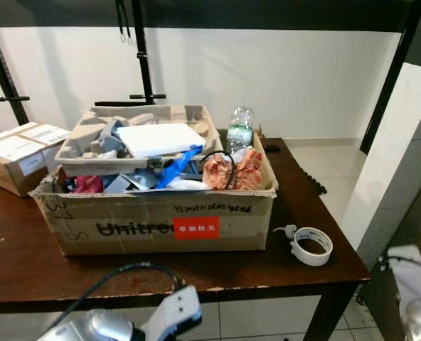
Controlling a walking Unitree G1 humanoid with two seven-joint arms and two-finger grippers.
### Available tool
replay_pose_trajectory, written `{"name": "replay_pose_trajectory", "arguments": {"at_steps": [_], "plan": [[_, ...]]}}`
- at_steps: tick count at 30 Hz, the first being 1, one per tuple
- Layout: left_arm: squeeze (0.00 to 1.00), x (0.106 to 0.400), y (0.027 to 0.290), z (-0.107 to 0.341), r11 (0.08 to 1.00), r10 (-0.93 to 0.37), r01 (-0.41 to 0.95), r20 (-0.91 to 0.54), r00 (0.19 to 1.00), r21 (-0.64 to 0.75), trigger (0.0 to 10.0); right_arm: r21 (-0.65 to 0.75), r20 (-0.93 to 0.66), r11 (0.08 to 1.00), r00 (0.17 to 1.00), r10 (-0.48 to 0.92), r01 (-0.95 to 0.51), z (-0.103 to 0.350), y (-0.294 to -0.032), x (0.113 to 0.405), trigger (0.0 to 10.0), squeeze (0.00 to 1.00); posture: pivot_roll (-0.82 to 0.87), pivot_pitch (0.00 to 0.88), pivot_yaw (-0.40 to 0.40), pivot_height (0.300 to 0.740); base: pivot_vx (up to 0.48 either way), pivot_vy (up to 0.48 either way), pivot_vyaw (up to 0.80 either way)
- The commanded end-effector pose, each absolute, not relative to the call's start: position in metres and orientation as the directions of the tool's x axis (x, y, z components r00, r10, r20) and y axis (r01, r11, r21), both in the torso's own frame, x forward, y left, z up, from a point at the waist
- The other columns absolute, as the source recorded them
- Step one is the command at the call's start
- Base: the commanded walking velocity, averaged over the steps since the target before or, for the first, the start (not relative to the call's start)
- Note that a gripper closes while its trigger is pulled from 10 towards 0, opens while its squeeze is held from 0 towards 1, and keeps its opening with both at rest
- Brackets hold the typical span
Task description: Picking trash to rubbish bin
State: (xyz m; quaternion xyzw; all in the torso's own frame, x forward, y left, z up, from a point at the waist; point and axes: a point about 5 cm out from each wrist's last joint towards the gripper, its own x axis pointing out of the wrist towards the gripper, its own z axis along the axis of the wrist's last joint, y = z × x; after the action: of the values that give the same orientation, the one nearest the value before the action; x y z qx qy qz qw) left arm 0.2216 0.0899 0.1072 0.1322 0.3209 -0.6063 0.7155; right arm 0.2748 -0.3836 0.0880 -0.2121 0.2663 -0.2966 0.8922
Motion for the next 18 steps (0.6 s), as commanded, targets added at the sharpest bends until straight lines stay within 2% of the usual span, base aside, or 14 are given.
{"name": "replay_pose_trajectory", "arguments": {"at_steps": [1,7,8,11,12,14,16,17,18], "plan": [[0.00,0.218,0.101,0.088,0.264,-0.718,0.943,-0.694,0.054,-0.200,10.0,-0.565,-0.384,0.719,0.643,-0.663,0.405,0.072,-0.384,0.263,10.0,0.00,-0.06,0.129,-0.003,0.740,0.000,0.000,0.00],[0.00,0.217,0.117,0.054,0.327,-0.578,0.935,-0.812,0.080,-0.141,10.0,-0.590,-0.466,0.712,0.559,-0.686,0.381,0.044,-0.383,0.239,10.0,0.00,-0.06,0.133,-0.002,0.740,0.000,0.000,0.00],[0.00,0.220,0.133,0.026,0.476,-0.431,0.875,-0.891,0.144,-0.089,10.0,-0.607,-0.545,0.735,0.514,-0.662,0.303,0.022,-0.376,0.222,10.0,0.00,-0.06,0.134,-0.003,0.740,0.000,0.000,0.00],[0.00,0.221,0.140,0.016,0.531,-0.367,0.845,-0.916,0.164,-0.061,10.0,-0.609,-0.574,0.747,0.501,-0.648,0.268,0.015,-0.373,0.217,10.0,0.00,-0.06,0.134,-0.003,0.740,0.000,0.000,0.00],[0.00,0.221,0.148,0.003,0.602,-0.296,0.798,-0.936,0.189,-0.030,10.0,-0.596,-0.623,0.776,0.490,-0.610,0.208,0.004,-0.365,0.211,10.0,0.00,-0.06,0.138,0.000,0.740,0.000,0.000,0.00],[0.00,0.221,0.148,0.003,0.602,-0.296,0.798,-0.936,0.189,-0.030,10.0,-0.596,-0.623,0.776,0.490,-0.610,0.208,0.004,-0.365,0.211,10.0,0.00,-0.06,0.138,0.000,0.740,0.000,0.000,0.00],[0.00,0.216,0.162,-0.017,0.681,-0.198,0.732,-0.959,0.203,0.014,10.0,-0.509,-0.734,0.854,0.466,-0.495,0.105,-0.018,-0.344,0.202,10.0,0.00,-0.07,0.139,0.004,0.740,0.000,0.000,0.00],[0.00,0.209,0.169,-0.029,0.708,-0.145,0.705,-0.971,0.189,0.032,10.0,-0.435,-0.807,0.900,0.427,-0.407,0.034,-0.033,-0.327,0.194,10.0,0.00,-0.07,0.139,0.004,0.740,0.000,0.000,0.00],[0.00,0.209,0.169,-0.029,0.708,-0.145,0.705,-0.971,0.189,0.032,10.0,-0.435,-0.807,0.900,0.427,-0.407,0.034,-0.033,-0.327,0.194,10.0,0.00,-0.07,0.139,0.004,0.740,0.000,0.000,0.00]]}}
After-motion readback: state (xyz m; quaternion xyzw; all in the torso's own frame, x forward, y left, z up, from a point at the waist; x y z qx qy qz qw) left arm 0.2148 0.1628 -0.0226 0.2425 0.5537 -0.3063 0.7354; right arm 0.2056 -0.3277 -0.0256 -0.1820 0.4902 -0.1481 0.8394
